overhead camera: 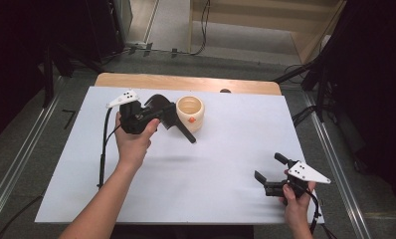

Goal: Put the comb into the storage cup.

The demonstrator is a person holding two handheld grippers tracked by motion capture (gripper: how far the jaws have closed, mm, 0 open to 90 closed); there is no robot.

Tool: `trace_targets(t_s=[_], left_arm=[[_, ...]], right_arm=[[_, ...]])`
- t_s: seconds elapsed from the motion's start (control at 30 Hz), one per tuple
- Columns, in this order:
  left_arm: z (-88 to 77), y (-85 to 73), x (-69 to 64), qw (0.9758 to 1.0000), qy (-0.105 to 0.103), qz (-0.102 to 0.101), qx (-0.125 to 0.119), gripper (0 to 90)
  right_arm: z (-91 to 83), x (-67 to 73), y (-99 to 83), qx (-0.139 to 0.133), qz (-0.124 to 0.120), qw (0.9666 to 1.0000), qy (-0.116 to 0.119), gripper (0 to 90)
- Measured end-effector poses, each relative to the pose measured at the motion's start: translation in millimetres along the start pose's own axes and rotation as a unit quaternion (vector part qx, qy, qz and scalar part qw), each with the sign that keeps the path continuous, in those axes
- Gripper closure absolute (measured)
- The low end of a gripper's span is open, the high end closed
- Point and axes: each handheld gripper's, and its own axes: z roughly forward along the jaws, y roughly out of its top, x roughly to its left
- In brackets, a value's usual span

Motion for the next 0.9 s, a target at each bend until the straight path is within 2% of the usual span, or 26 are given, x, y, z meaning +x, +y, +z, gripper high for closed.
trace_targets(t_s=[0.37,0.9], left_arm=[[2.8,8.2,5.9,0.9999,0.003,-0.007,-0.011,84.5],[9.6,20.2,8.9,0.9998,0.004,-0.002,-0.019,84.4]], right_arm=[[-0.2,1.2,-2.3,0.007,-0.005,1.0,0.002,0.0],[0.0,0.1,-3.4,0.003,-0.001,1.0,0.003,0.0]])
